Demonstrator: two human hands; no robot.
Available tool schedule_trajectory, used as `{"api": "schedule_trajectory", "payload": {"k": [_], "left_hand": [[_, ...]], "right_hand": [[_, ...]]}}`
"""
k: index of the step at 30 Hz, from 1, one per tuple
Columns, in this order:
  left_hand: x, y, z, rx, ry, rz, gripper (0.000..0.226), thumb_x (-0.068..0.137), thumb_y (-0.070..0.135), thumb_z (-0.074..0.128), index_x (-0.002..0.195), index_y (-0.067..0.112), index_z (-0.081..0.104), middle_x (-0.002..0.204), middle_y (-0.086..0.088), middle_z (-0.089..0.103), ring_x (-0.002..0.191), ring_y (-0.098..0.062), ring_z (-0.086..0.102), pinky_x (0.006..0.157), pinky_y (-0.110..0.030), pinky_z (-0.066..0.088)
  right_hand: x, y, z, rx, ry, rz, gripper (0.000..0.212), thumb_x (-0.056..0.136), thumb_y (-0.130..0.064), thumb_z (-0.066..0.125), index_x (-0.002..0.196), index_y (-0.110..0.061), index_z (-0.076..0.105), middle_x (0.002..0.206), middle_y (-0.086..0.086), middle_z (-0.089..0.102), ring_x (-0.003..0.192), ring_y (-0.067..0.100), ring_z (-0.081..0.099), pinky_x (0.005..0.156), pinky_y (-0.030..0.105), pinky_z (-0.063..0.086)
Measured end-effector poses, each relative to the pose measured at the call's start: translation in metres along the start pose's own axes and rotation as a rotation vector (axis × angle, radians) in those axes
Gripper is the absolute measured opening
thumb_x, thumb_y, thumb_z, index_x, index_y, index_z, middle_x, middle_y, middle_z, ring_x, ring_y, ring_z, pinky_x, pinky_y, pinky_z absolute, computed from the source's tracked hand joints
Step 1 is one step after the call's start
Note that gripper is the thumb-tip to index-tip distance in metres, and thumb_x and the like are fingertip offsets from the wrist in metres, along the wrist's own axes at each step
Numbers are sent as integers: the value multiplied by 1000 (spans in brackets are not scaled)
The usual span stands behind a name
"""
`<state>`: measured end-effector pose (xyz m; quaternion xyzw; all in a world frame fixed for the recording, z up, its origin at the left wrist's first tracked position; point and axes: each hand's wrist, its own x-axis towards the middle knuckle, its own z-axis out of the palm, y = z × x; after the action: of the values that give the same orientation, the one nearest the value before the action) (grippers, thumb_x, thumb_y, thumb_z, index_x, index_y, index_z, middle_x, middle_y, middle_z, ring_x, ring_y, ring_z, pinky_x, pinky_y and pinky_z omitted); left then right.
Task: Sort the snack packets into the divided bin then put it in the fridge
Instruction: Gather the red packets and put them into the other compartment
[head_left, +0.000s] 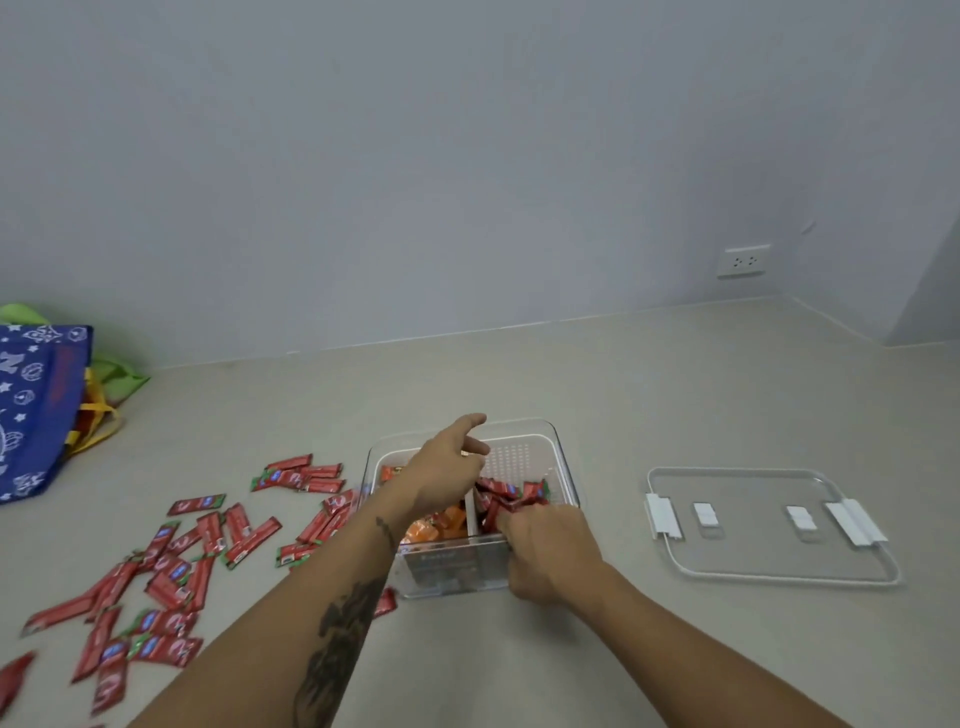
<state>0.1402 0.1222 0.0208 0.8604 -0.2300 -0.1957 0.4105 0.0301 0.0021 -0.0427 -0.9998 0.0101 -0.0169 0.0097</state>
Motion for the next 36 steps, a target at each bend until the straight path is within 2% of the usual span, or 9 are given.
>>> {"api": "schedule_trajectory", "payload": {"k": [3, 9, 14, 18, 21, 24, 28, 32, 36], "left_hand": [[-21, -8, -12, -48, 54, 15, 39, 96, 9, 48, 130, 27, 55, 111, 2, 65, 96, -31, 68, 58, -23, 52], [-76, -53, -48, -126, 410, 57, 27, 100, 8, 47, 109, 25, 65, 89, 5, 71, 81, -7, 68, 65, -22, 58], [-128, -126, -84, -120, 456, -88, 22, 97, 9, 53, 102, 25, 68, 86, -4, 70, 79, -23, 68, 66, -30, 55], [-173, -186, -108, -60, 385, -253, 19, 96, 14, 55, 105, 28, 65, 92, -2, 67, 84, -16, 67, 65, -26, 53], [-199, -226, -117, 37, 236, -374, 26, 93, 20, 59, 118, 30, 59, 114, -2, 61, 98, -19, 62, 81, -33, 55], [-215, -256, -109, 218, 66, -482, 70, 83, 46, 69, 145, 34, 37, 149, -4, 31, 134, -24, 35, 108, -43, 38], [-223, -279, -85, 457, -38, -513, 112, 67, 76, 64, 153, 37, 4, 155, -7, 13, 141, -30, 14, 114, -52, 20], [-217, -278, -59, 552, 62, -529, 115, 66, 80, 55, 154, 29, 0, 156, -10, 10, 142, -33, 9, 112, -55, 19], [-208, -274, -57, 549, 93, -530, 106, 70, 63, 60, 152, 23, 8, 147, -10, 18, 134, -31, 18, 105, -48, 24]], "right_hand": [[1, 1, 6, 22, 12, -1, 35, 78, -38, 61, 111, -25, 61, 107, 2, 71, 98, 28, 68, 80, 32, 48], [3, -10, -15, 377, -12, 86, 24, 78, -34, 56, 100, -27, 62, 104, -2, 62, 98, 24, 60, 77, 33, 47], [7, -76, -29, 607, 402, -56, 21, 80, -22, 55, 100, -24, 62, 99, -5, 52, 95, 14, 49, 80, 31, 43], [13, -151, -4, 670, 171, -286, 22, 82, -16, 54, 101, -25, 60, 98, -10, 52, 93, 10, 49, 82, 32, 45], [21, -189, 32, 556, -160, -239, 41, 84, -16, 53, 124, -26, 57, 125, 0, 51, 119, 20, 47, 99, 39, 45], [27, -205, 61, 337, -393, -84, 70, 80, -15, 58, 146, -25, 39, 149, 6, 32, 140, 29, 27, 112, 42, 36], [31, -218, 84, 88, -368, -21, 75, 76, -23, 64, 145, -29, 33, 141, 5, 38, 133, 28, 33, 105, 41, 42], [30, -222, 86, 70, -325, 40, 53, 80, -20, 60, 129, -23, 40, 124, 5, 47, 118, 26, 45, 92, 37, 46], [26, -230, 86, 69, -366, 119, 40, 82, -20, 56, 119, -19, 40, 119, 6, 53, 112, 26, 50, 84, 36, 43]]}}
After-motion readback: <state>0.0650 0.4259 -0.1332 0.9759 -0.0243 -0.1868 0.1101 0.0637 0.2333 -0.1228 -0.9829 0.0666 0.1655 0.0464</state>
